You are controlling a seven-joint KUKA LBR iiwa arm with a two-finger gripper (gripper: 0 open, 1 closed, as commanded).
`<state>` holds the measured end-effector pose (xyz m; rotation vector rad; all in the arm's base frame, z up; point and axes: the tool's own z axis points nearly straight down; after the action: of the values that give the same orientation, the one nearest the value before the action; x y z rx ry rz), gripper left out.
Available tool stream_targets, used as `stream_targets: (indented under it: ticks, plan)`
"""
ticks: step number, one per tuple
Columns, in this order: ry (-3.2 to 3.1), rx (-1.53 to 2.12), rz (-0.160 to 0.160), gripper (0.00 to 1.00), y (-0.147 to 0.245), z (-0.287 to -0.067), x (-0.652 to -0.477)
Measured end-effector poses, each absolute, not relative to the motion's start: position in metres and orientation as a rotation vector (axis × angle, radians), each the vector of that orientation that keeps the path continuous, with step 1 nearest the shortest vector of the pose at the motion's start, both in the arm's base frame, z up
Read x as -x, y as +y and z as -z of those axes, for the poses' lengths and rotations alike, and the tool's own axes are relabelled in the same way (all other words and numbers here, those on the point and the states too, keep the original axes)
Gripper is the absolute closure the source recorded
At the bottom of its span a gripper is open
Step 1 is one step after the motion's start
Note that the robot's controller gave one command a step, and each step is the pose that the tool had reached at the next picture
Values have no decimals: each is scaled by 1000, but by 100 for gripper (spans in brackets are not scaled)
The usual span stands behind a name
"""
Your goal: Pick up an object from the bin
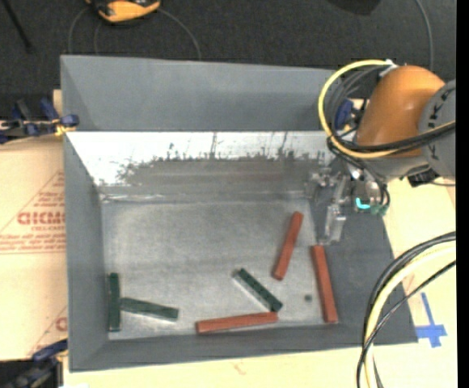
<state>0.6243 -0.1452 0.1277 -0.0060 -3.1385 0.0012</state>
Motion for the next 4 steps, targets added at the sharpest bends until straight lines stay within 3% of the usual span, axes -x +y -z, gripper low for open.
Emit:
stream_targets:
  ticks: [1,2,3,4]
  plan:
    - [-3147,1,-4,0,-145,-133,-627]
    - [-3100,-534,-3,0,-118,-116,-628]
    - [-3035,-831,-4,0,-119,-135,-634]
    - [-2937,-1127,-4,0,-117,-117,-634]
